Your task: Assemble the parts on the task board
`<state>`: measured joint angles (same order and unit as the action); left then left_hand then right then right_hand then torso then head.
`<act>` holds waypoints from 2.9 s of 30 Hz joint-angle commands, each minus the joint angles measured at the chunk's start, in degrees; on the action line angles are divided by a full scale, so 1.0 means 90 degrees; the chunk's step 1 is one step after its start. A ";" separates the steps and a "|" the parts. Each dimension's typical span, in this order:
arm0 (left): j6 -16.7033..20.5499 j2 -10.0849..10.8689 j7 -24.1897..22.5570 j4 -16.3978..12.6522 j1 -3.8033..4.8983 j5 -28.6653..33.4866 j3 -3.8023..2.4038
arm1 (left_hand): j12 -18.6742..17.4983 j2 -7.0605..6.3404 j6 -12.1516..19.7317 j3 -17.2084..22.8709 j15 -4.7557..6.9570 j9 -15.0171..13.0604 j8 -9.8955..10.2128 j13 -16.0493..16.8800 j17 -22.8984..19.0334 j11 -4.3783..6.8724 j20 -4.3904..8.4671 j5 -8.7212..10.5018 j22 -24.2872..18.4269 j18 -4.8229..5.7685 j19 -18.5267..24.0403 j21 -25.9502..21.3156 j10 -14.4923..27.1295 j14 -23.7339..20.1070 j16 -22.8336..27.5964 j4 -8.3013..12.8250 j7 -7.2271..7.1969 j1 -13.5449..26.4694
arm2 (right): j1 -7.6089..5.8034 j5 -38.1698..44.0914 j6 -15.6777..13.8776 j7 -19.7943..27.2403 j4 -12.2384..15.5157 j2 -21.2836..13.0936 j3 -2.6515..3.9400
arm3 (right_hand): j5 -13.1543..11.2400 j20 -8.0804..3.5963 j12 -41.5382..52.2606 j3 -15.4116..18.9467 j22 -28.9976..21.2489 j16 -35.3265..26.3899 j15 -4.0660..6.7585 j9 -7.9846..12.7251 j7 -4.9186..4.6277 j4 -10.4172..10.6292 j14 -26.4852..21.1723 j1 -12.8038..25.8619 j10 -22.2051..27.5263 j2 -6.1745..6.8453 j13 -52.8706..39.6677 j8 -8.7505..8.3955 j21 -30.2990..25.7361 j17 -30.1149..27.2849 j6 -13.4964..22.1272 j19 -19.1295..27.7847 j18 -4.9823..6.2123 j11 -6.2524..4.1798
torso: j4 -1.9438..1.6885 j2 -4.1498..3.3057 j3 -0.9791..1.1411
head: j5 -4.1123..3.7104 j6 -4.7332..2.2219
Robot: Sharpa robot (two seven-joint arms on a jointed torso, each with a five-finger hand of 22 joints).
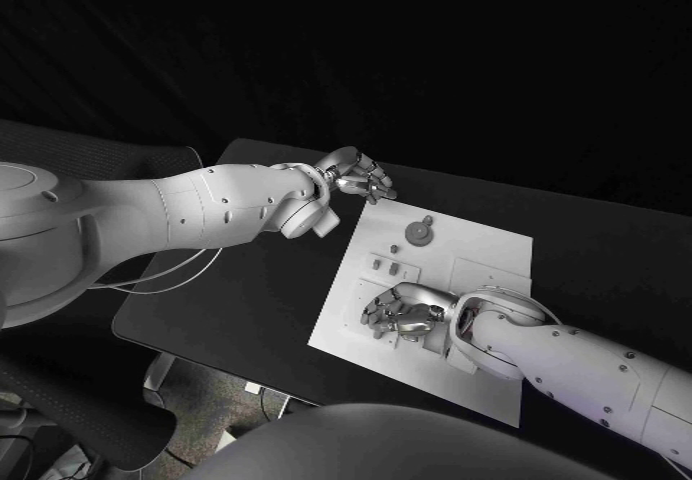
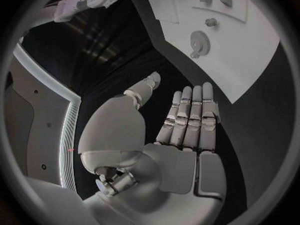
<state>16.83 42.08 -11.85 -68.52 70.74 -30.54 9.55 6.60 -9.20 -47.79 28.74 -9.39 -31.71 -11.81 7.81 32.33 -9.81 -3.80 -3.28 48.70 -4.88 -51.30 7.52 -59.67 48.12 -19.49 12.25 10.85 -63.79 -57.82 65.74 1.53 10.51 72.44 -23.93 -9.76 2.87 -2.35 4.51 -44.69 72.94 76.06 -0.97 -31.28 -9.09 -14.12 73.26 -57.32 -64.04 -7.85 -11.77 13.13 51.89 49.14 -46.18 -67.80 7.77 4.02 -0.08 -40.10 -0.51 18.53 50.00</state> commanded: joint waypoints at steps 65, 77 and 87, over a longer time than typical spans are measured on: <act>-0.0037 0.0001 0.0005 -0.0003 0.0008 -0.0009 -0.0005 | -0.0050 0.0033 0.0013 0.0012 -0.0014 0.0019 -0.0031 -0.0013 0.0024 0.0002 0.0003 0.0014 0.0024 -0.0086 0.0018 -0.0044 -0.0038 0.0014 0.0038 -0.0021 0.0039 -0.0006 | 0.0036 0.0314 -0.0270 -0.0167 -0.0038 0.0016 -0.0008 | 0.0016 0.0078 -0.0080 -0.0613 0.0005 0.0124 -0.0115 -0.0600 0.0024 0.0250 -0.0069 -0.0025 0.1751 -0.0021 0.0707 -0.0018 -0.0234 -0.0167 0.0404 -0.0021 0.0804 0.0497 | 0.0000 -0.0001 0.0002 | -0.0056 0.0000; -0.0040 0.0004 0.0016 -0.0005 0.0008 -0.0009 -0.0005 | -0.0053 0.0031 0.0014 0.0011 -0.0014 0.0020 -0.0032 -0.0013 0.0026 0.0002 0.0003 0.0014 0.0026 -0.0086 0.0018 -0.0045 -0.0039 0.0014 0.0039 -0.0021 0.0039 -0.0006 | 0.0035 0.0492 -0.0008 -0.0201 -0.0021 0.0004 -0.0009 | 0.0016 0.0074 -0.0030 -0.0522 0.0033 0.0155 -0.0195 -0.0568 -0.0078 0.0072 -0.0076 -0.0010 0.1623 0.0116 0.0750 0.0000 -0.0259 -0.0203 0.0340 -0.0004 0.0804 0.0580 | 0.0001 -0.0001 0.0003 | -0.0064 0.0000; -0.0042 0.0007 0.0012 -0.0008 0.0008 -0.0009 -0.0005 | -0.0057 0.0030 0.0016 0.0012 -0.0014 0.0023 -0.0032 -0.0015 0.0027 0.0001 0.0004 0.0014 0.0028 -0.0086 0.0020 -0.0047 -0.0037 0.0012 0.0042 -0.0019 0.0040 -0.0010 | 0.0035 0.0509 -0.0017 -0.0216 -0.0032 0.0000 -0.0009 | 0.0016 0.0076 -0.0032 -0.0423 0.0030 0.0184 -0.0246 -0.0485 -0.0122 -0.0043 -0.0084 -0.0022 0.1581 0.0195 0.0785 -0.0069 -0.0291 -0.0227 0.0428 -0.0015 0.0804 0.0632 | 0.0000 -0.0001 0.0002 | -0.0081 0.0000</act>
<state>16.78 42.18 -11.39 -68.48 70.75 -30.56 9.55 6.38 -9.20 -47.79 28.74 -9.39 -31.57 -11.81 7.74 32.50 -9.81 -3.80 -3.28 48.86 -5.25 -51.30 7.29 -59.67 48.12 -19.49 12.25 10.85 -63.79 -57.83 68.56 -0.45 9.87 72.45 -23.78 -9.52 2.88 -1.72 3.96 -48.40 73.17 77.42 -2.71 -35.65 -9.43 -14.15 72.54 -57.40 -62.13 -6.55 -4.80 12.62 49.57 47.15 -41.77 -68.18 7.47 3.58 -0.07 -40.10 -0.49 17.83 50.00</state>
